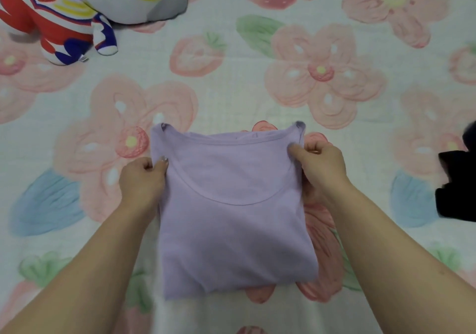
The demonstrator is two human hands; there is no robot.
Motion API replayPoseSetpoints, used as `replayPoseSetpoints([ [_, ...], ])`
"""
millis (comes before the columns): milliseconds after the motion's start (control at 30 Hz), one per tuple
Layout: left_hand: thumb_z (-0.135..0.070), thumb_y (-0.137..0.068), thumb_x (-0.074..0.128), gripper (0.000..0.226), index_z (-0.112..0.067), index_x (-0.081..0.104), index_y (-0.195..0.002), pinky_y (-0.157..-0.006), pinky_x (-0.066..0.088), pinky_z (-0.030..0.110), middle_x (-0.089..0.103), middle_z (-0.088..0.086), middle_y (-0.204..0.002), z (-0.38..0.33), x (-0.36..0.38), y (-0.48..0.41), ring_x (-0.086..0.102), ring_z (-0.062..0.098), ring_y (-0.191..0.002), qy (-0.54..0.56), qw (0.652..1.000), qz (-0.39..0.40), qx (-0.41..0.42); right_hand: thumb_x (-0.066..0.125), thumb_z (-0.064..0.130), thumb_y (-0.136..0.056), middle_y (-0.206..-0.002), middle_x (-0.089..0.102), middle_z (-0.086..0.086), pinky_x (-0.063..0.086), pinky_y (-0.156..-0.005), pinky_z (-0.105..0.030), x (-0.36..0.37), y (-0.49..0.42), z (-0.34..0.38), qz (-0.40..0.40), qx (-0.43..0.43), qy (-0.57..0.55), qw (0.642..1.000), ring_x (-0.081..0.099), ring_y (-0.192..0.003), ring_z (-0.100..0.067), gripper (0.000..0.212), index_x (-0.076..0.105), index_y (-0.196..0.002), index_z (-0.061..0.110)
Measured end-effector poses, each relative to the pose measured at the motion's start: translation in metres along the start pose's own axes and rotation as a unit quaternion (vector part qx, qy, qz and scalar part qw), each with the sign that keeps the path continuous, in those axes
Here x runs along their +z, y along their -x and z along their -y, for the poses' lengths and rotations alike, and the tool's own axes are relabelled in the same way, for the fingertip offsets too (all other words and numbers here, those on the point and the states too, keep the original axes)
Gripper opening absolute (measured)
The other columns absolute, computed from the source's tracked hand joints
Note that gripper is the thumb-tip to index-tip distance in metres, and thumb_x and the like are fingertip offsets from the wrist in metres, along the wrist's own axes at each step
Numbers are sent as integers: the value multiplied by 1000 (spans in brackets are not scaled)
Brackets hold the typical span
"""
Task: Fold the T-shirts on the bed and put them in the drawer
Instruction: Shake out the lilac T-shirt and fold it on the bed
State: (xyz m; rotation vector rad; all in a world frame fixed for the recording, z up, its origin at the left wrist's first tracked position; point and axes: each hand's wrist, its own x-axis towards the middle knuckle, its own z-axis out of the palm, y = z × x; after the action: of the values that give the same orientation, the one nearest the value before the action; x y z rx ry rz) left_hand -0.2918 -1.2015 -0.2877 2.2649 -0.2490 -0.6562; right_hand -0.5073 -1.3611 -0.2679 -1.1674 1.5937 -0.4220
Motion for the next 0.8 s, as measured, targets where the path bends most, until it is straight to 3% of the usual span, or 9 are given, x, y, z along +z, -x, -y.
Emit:
replayPoseSetpoints([
  [100, -23, -89, 56, 32, -5, 50, -63, -52, 26, 30, 41, 4, -57, 5, 1, 3, 32, 17, -54, 22, 1000, 8, 8, 43, 27, -93, -56, 36, 1, 30, -49, -28, -3, -4, 0, 38, 127, -106, 985, 31, -50, -18, 33, 41, -60, 23],
  [200, -21, -90, 55, 29, -7, 53, -65, -52, 28, 29, 43, 2, -57, 9, 2, 1, 33, 15, -54, 42, 999, 3, 8, 46, 23, -96, -62, 40, 0, 31, -50, -22, -12, -5, -6, 129, 207, -116, 963, 35, -53, -13, 27, 48, -68, 20],
  [300, -20, -91, 54, 27, -3, 57, -71, -54, 31, 29, 48, 4, -60, 10, 6, 0, 37, 15, -55, 35, 999, -6, 9, 54, 4, -86, -57, 43, -2, 32, -41, -19, -11, -1, -9, 146, 187, -84, 968, 35, -47, -11, 24, 51, -65, 15],
  [400, -21, -94, 49, 27, -7, 51, -71, -53, 24, 31, 47, -1, -59, 8, 10, 3, 38, 13, -53, -28, 998, -33, 41, 53, -3, -83, -42, 49, -1, 35, -41, -17, -3, 1, -10, 99, 133, -54, 985, 39, -36, -11, 31, 55, -55, 9],
  [467, -20, -96, 44, 27, -4, 46, -74, -55, 17, 32, 43, -2, -60, 7, 15, 8, 37, 18, -56, -73, 993, -58, 77, 48, 0, -85, -40, 44, 2, 30, -39, -16, 0, 1, -14, 40, 49, 51, 997, 35, -38, -10, 37, 48, -51, 12],
  [600, -19, -97, 40, 24, -3, 43, -80, -55, 12, 30, 41, -2, -62, 6, 24, 18, 37, 23, -63, -90, 984, -95, 121, 48, 10, -89, -61, 48, -3, 38, -60, -32, -2, -7, -18, -93, -70, 117, 986, 42, -62, -19, 32, 43, -58, 14],
  [667, -23, -97, 42, 25, -1, 50, -91, -60, 19, 28, 52, 5, -74, 9, 23, 21, 43, 24, -73, -78, 985, -107, 112, 51, 20, -91, -57, 45, -2, 35, -58, -31, -8, -6, -21, -85, -60, 95, 990, 40, -58, -17, 36, 43, -57, 14],
  [733, -29, -96, 44, 30, 0, 54, -99, -70, 29, 33, 58, 14, -87, 18, 17, 31, 52, 32, -85, -81, 986, -112, 88, 54, 31, -91, -51, 38, -14, 30, -56, -28, -17, 6, -31, -21, -20, 74, 997, 38, -55, -17, 47, 42, -53, 5],
  [800, -35, -95, 46, 33, -3, 54, -90, -69, 31, 37, 59, 17, -81, 34, 10, 53, 57, 39, -88, -101, 987, -94, 78, 55, 34, -91, -55, 36, -19, 29, -58, -31, -27, 25, -47, 64, 18, 70, 995, 37, -59, -17, 46, 45, -58, 3],
])
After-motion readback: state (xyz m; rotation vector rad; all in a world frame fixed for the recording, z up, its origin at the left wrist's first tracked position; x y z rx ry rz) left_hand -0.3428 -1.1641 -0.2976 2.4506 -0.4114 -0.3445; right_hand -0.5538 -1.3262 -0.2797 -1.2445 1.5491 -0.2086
